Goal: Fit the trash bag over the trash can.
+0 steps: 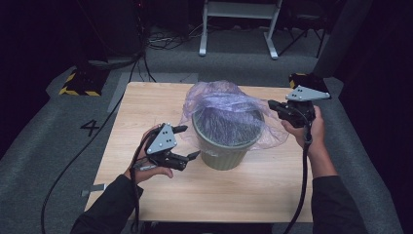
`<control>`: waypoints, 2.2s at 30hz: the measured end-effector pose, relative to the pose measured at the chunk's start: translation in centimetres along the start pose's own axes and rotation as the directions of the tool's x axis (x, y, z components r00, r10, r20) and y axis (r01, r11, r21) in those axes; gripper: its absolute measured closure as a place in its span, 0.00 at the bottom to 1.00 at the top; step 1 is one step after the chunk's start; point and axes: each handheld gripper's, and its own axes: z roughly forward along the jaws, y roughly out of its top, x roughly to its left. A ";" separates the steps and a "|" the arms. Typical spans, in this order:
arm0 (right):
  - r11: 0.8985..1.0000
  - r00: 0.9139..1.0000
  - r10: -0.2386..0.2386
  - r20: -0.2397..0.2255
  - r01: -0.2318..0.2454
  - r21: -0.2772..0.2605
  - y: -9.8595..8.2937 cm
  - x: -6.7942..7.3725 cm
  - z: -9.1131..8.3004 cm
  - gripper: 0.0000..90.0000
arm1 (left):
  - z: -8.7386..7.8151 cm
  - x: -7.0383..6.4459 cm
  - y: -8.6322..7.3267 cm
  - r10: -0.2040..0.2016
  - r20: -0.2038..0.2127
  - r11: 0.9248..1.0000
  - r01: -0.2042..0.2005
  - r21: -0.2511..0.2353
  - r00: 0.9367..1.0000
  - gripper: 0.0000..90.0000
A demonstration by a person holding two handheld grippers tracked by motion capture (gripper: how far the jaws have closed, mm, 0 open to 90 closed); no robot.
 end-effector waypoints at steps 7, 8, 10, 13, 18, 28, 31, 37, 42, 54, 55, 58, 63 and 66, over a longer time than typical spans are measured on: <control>1.000 1.000 0.011 -0.017 -0.011 -0.004 -0.1 0.0 0.6 0.96 | 1.7 1.4 -0.9 -0.065 -0.031 0.997 0.066 0.049 0.997 0.26; 1.000 1.000 0.014 -0.024 -0.014 -0.004 -0.1 0.1 0.7 0.95 | 1.9 1.5 -1.0 -0.068 -0.034 0.996 0.070 0.052 0.997 0.30; 1.000 0.999 0.016 -0.030 -0.016 -0.005 -0.2 0.1 0.8 0.94 | 2.3 1.9 -1.2 -0.054 -0.062 0.996 0.058 0.070 0.997 0.38; 1.000 0.999 0.029 -0.031 -0.029 -0.012 -0.4 0.0 0.8 0.90 | 2.9 2.5 -1.3 -0.030 -0.098 0.995 0.039 0.087 0.995 0.59; 0.999 0.999 0.047 -0.019 -0.047 -0.014 -0.6 -0.2 0.7 0.89 | 3.4 3.0 -1.3 0.014 -0.073 0.995 -0.007 0.096 0.997 0.97; 0.996 0.996 0.087 0.005 -0.087 -0.033 -0.7 -1.3 1.0 0.94 | 4.5 3.3 -2.4 0.030 0.020 0.984 -0.034 0.177 0.999 1.00; 0.992 0.993 0.119 0.013 -0.118 -0.034 -0.9 -1.9 1.4 0.96 | 4.8 3.4 -2.9 0.025 0.033 0.980 -0.031 0.196 0.999 1.00; 0.985 0.984 0.172 0.049 -0.171 -0.026 -1.6 -2.9 2.3 0.97 | 5.2 3.3 -4.1 -0.002 0.065 0.977 -0.012 0.212 0.998 1.00; 0.980 0.979 0.197 0.058 -0.197 -0.007 -2.5 -3.2 3.0 0.98 | 5.4 2.6 -4.8 0.012 0.095 0.974 -0.033 0.225 0.995 1.00; 0.975 0.979 0.196 0.053 -0.201 0.094 -4.2 -2.0 4.3 0.98 | 5.7 1.2 -7.4 0.062 0.130 0.937 -0.103 0.333 0.990 1.00; 0.975 0.980 0.193 0.056 -0.198 0.105 -4.3 -1.8 4.3 0.98 | 5.7 1.1 -7.7 0.068 0.131 0.930 -0.111 0.350 0.989 1.00; 0.975 0.981 0.187 0.051 -0.192 0.112 -4.6 -1.5 4.2 0.98 | 6.0 0.9 -8.6 0.083 0.143 0.907 -0.134 0.399 0.986 1.00; 0.972 0.978 0.206 0.037 -0.209 0.108 -5.2 -1.4 4.0 0.97 | 5.3 1.2 -9.6 0.061 0.126 0.910 -0.107 0.400 0.990 1.00; 0.974 0.977 0.210 0.032 -0.212 0.084 -5.3 -1.4 3.5 0.97 | 3.7 1.9 -9.0 0.025 0.067 0.952 -0.044 0.304 0.997 0.91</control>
